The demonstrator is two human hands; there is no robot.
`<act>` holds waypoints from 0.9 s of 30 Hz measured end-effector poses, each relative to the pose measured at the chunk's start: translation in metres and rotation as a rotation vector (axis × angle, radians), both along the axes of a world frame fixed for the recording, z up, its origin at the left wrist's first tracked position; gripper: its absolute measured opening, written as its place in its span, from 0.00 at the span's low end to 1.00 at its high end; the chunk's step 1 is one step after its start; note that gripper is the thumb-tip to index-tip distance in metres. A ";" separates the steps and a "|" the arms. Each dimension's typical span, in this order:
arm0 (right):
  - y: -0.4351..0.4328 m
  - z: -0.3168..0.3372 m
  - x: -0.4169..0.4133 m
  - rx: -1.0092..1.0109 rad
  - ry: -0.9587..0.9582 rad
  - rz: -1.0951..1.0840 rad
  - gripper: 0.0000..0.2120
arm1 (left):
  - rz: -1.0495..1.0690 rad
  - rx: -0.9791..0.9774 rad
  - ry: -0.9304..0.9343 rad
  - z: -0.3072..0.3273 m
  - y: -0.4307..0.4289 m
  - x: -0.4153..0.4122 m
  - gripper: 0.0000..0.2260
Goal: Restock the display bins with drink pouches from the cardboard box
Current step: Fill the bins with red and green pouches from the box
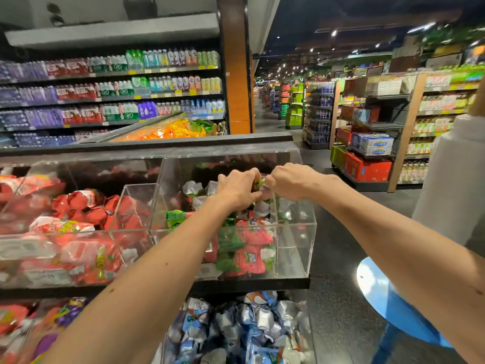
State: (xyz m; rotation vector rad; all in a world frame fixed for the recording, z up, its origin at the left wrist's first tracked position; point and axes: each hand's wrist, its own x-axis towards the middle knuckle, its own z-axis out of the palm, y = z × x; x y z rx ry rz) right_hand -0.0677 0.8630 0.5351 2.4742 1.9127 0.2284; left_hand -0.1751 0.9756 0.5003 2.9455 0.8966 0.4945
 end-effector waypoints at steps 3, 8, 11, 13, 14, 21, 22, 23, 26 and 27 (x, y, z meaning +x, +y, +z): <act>-0.006 -0.006 0.001 0.193 0.111 0.003 0.20 | -0.020 -0.102 -0.075 0.012 -0.002 -0.016 0.17; -0.049 -0.009 -0.029 0.502 0.222 0.113 0.14 | -0.087 -0.232 -0.481 0.029 -0.040 -0.062 0.09; -0.107 -0.030 -0.056 0.720 0.237 0.133 0.16 | -0.220 -0.277 -0.675 0.026 -0.084 -0.094 0.04; -0.158 -0.062 -0.076 0.875 0.275 0.072 0.14 | -0.374 -0.330 -0.698 0.010 -0.118 -0.106 0.02; -0.186 -0.086 -0.087 0.930 0.315 0.001 0.14 | -0.467 -0.383 -0.681 -0.005 -0.139 -0.109 0.02; -0.395 -0.266 -0.170 0.744 0.565 -0.776 0.16 | -0.991 -0.299 -0.300 -0.165 -0.298 -0.066 0.17; -0.425 -0.284 -0.180 0.697 0.574 -0.912 0.14 | -1.040 -0.268 -0.220 -0.189 -0.326 -0.056 0.17; -0.453 -0.301 -0.189 0.641 0.579 -1.026 0.13 | -1.088 -0.239 -0.125 -0.209 -0.353 -0.048 0.18; -0.524 -0.339 -0.207 0.482 0.622 -1.279 0.17 | -1.192 -0.149 0.208 -0.263 -0.422 -0.025 0.17; -0.542 -0.349 -0.209 0.453 0.656 -1.341 0.19 | -1.220 -0.126 0.294 -0.280 -0.439 -0.016 0.16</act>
